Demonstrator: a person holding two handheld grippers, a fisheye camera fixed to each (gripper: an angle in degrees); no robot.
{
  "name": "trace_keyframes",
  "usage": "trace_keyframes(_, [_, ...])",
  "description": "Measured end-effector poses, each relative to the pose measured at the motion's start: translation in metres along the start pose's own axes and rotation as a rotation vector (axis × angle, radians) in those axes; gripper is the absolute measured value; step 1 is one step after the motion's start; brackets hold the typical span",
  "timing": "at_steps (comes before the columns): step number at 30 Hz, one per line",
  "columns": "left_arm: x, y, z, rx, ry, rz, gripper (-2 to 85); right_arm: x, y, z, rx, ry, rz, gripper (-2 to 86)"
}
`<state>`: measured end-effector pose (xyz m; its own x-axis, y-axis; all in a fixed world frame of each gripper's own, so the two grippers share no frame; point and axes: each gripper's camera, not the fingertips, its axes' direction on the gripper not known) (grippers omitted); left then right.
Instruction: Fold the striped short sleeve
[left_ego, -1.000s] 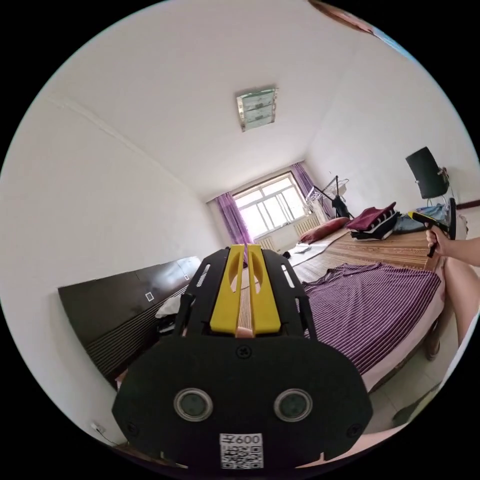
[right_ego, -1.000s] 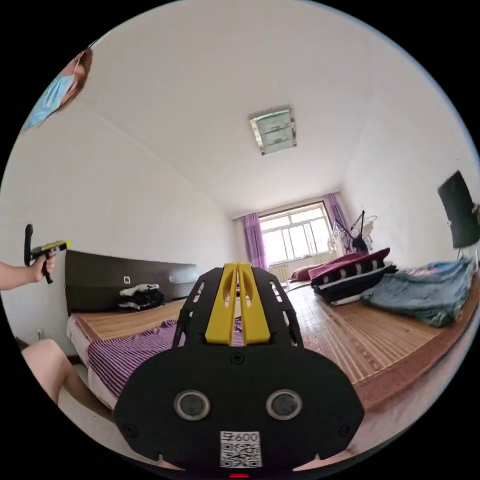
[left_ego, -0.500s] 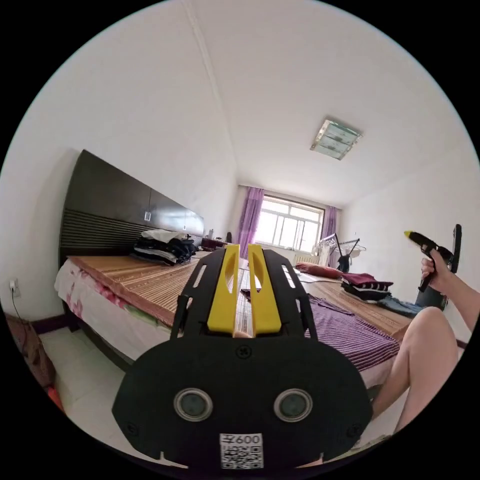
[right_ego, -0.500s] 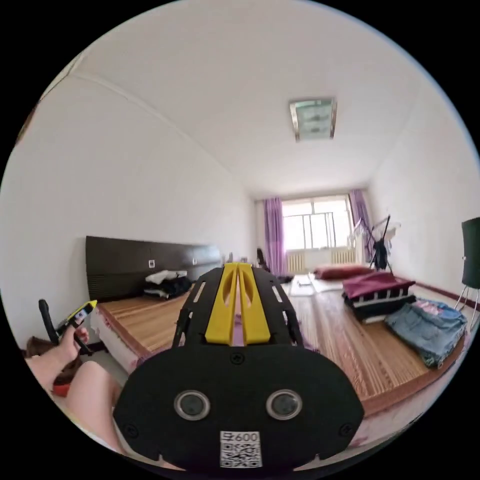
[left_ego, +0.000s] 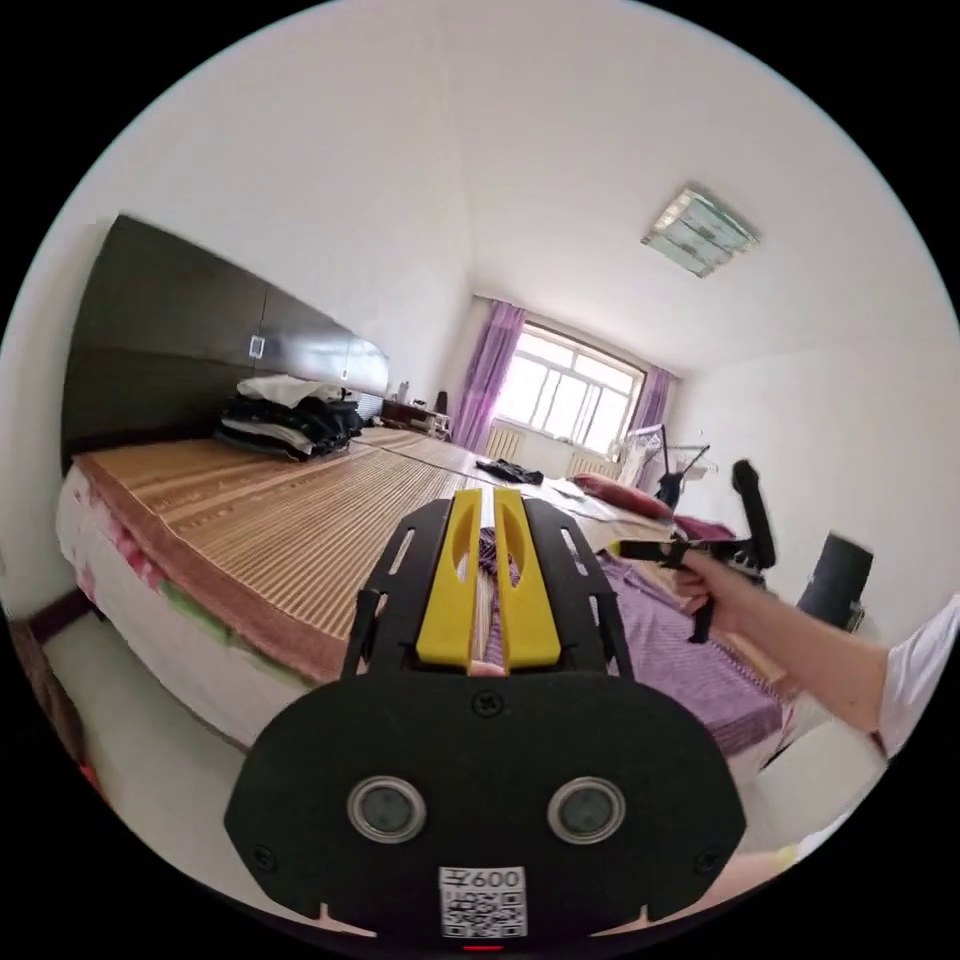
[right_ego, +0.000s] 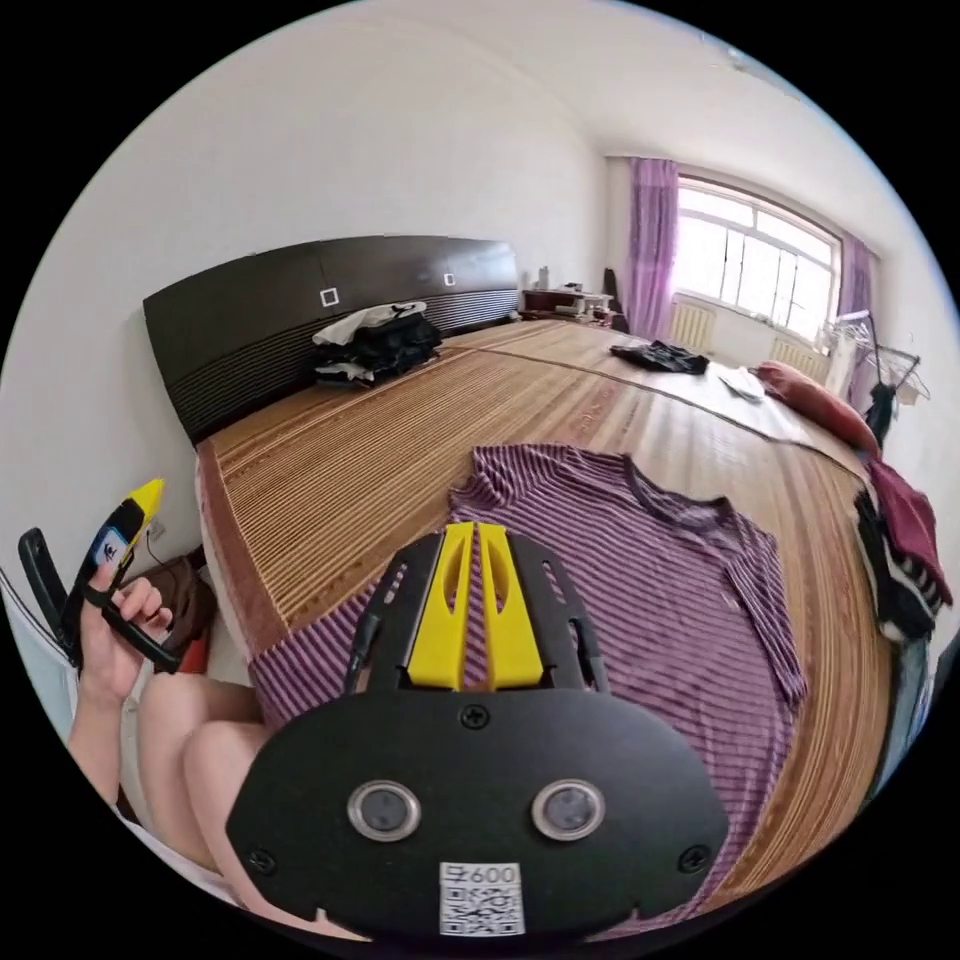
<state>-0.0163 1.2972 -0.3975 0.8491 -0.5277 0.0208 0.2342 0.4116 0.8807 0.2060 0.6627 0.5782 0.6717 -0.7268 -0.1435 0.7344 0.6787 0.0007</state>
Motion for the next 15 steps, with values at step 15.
trace_keyframes(15, [0.036, -0.075, 0.116, 0.118, -0.236, 0.121, 2.1, 0.192, 0.028, 0.340, -0.380, 0.029, -0.122, 2.6])
